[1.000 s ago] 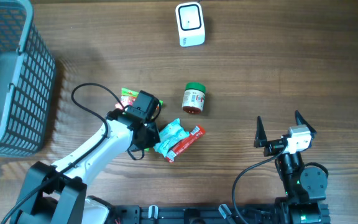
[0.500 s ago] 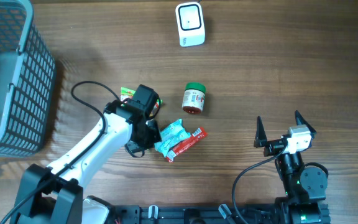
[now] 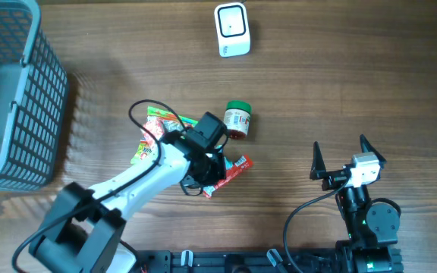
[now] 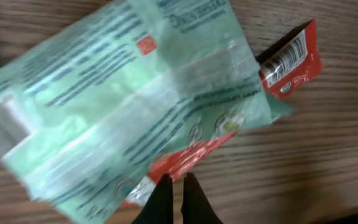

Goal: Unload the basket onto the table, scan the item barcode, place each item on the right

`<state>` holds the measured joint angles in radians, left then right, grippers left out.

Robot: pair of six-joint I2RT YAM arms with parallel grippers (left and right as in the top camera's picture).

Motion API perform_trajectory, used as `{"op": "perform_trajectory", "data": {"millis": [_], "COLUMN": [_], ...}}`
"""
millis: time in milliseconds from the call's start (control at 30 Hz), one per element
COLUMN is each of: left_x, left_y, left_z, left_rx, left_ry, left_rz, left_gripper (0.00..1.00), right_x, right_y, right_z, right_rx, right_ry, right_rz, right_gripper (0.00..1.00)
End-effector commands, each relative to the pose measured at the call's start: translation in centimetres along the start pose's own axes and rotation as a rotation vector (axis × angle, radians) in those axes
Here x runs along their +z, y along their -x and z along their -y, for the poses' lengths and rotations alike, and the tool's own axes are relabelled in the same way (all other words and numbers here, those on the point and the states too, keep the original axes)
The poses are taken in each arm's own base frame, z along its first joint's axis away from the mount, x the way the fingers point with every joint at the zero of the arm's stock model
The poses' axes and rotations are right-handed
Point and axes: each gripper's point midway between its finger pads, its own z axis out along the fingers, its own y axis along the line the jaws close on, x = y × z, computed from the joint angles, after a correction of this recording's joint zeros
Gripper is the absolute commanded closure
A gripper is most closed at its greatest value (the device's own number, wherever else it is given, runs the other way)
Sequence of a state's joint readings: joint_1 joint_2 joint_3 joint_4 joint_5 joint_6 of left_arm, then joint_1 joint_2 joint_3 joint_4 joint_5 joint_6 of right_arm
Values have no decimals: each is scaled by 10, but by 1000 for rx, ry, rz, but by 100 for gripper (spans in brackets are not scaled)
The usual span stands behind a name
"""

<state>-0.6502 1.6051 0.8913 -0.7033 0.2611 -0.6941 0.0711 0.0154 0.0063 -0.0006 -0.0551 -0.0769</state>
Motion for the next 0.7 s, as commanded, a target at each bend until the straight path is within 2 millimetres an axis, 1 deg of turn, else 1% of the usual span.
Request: {"op": "perform_trajectory", "data": {"millis": [0, 133, 233, 300, 400, 533, 600, 667], "left_x": [10, 18, 15, 12, 8, 3, -7, -22], "left_y": [11, 24, 44, 57, 72, 81, 82, 82], "left_z": [1, -2, -9, -9, 1, 15, 21, 26], "left_rx": [-21, -17, -14, -15, -10, 27, 43, 51], "left_ry": [15, 40, 87, 88, 43, -3, -12, -6], "left_rz": [24, 74, 171, 227, 285, 317, 311, 308], "left_gripper": [96, 96, 95, 96, 96, 96, 96, 96], "right_x": [0, 0, 0, 0, 0, 0, 0, 0], "right_y": [1, 1, 1, 1, 1, 1, 1, 1], "right_z": [3, 3, 3, 3, 3, 3, 3, 3], "right_rx": [-1, -1, -1, -1, -1, -2, -1, -1], "right_ry": [-16, -16, -16, -16, -16, -16, -16, -16], "right_rz": [4, 4, 4, 4, 4, 4, 4, 4], "right_gripper": [0, 0, 0, 0, 0, 0, 0, 0]}}
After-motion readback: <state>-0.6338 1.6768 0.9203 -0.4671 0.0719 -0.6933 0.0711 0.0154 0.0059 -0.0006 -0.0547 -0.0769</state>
